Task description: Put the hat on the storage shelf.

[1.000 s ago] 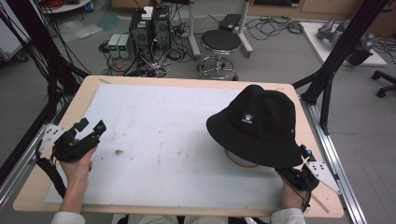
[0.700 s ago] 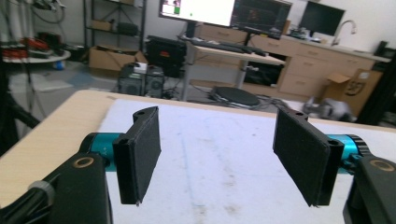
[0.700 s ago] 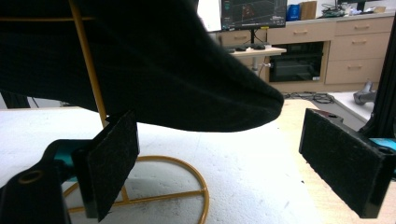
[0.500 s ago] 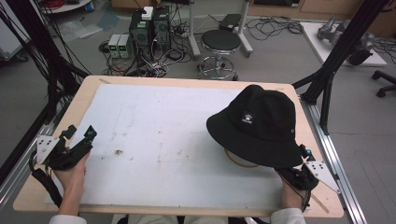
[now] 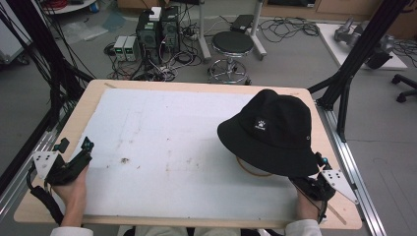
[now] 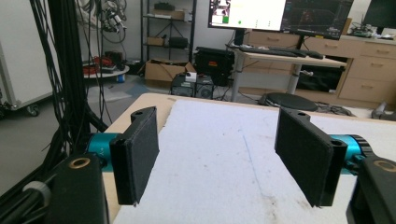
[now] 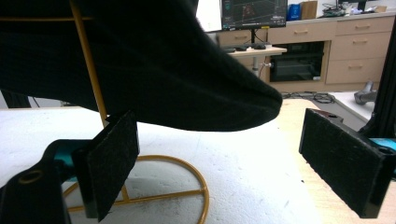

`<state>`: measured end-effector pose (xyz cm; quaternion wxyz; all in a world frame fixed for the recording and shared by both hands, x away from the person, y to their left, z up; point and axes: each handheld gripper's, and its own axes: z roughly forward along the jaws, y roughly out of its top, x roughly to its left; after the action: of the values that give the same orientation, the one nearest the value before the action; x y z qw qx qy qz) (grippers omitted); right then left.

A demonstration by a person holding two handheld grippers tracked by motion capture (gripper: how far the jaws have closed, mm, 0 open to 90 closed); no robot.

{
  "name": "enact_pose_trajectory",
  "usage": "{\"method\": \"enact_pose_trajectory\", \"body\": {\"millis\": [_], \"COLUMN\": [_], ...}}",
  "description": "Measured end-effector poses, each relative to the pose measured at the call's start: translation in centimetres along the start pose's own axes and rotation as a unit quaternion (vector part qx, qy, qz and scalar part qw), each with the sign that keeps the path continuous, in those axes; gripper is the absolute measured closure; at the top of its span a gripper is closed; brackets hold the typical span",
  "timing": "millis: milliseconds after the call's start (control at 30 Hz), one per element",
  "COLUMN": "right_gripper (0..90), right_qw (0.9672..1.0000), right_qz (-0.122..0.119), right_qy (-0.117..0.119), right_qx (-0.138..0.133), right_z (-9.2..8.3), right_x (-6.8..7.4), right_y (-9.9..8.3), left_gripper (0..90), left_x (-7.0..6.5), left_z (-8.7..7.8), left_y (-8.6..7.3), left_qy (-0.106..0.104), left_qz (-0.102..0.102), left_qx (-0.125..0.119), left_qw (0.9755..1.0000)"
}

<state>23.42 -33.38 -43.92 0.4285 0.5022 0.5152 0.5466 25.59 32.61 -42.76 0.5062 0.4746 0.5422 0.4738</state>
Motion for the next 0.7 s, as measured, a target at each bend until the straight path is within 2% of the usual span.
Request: {"method": "enact_pose_trajectory", "body": {"millis": [400,700], "right_gripper": [11.4,11.4], "right_qw": [1.0,1.0], "right_qz": [0.0,0.004], "right_qy": [0.006,0.007], "right_qx": [0.003,0.004], "right_z": [0.3,0.3], "right_x": [0.2,0.2], "right_y": [0.0,-0.1], "left_gripper": [30.4,30.4], "left_x": [-0.1,0.0], "left_z": [-0.5,-0.7], "left_y": [-1.2,-1.2], "left_qy": [0.001,0.003], "left_qz": [-0.001,-0.003], "left_qx": [0.013,0.009], "left_qw": [0.9999,1.0]}}
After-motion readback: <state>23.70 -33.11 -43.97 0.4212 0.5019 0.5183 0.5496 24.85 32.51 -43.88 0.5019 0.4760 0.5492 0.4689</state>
